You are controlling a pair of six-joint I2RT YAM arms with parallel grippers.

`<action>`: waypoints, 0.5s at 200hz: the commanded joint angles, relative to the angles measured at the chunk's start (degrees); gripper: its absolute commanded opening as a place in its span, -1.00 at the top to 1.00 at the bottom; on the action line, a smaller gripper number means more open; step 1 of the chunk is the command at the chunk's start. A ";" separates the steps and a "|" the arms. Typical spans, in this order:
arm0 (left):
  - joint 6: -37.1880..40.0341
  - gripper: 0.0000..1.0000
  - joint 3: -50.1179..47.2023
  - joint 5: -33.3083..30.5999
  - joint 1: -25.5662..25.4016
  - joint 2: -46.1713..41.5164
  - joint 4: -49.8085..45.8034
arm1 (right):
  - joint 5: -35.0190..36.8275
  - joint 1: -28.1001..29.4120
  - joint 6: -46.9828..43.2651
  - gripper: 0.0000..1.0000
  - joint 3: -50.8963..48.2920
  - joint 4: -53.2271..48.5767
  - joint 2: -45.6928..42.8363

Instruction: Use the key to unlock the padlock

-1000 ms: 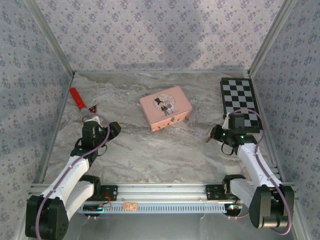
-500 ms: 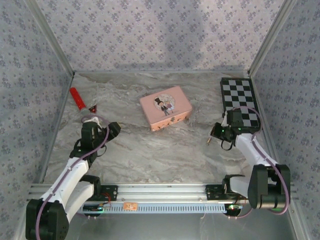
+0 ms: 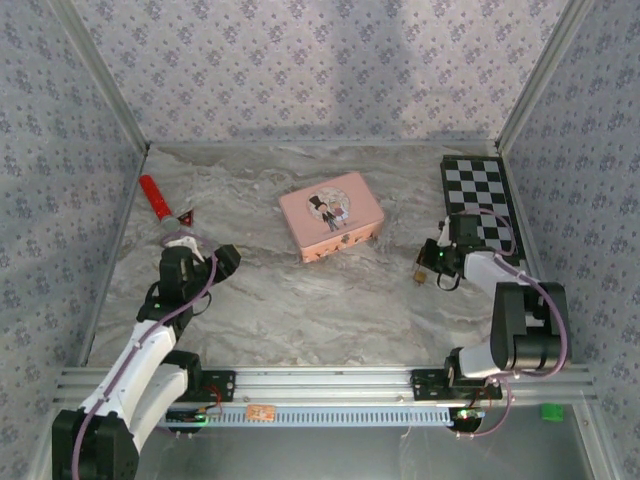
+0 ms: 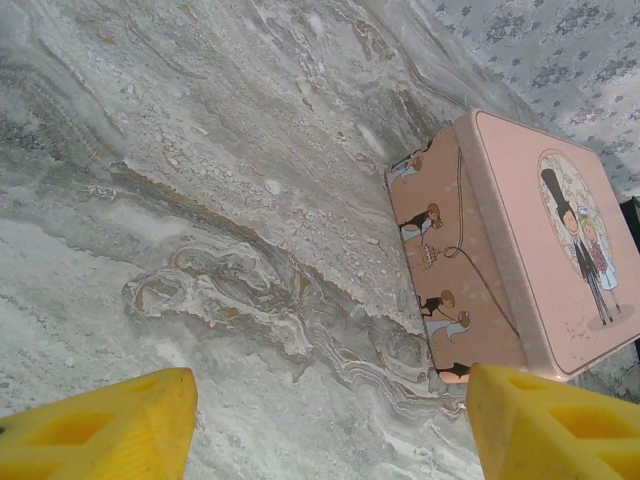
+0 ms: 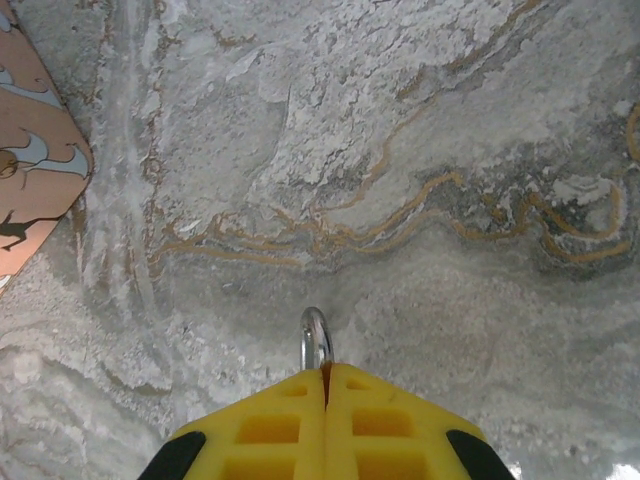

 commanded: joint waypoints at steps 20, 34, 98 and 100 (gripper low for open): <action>0.81 -0.46 -0.23 -1.03 0.32 -1.42 -1.04 | -0.76 -0.31 0.84 1.00 1.68 2.55 3.12; 0.81 -0.46 -0.34 -1.28 0.43 -1.41 -1.03 | -0.39 -0.26 1.30 1.00 1.33 3.30 3.37; 0.28 -0.49 -0.52 -2.12 0.62 -1.79 -1.46 | 1.84 0.43 1.95 0.58 0.77 3.26 3.10; 0.28 -0.49 -0.52 -2.13 0.65 -1.79 -1.47 | 1.89 0.44 1.93 0.56 0.78 3.17 3.01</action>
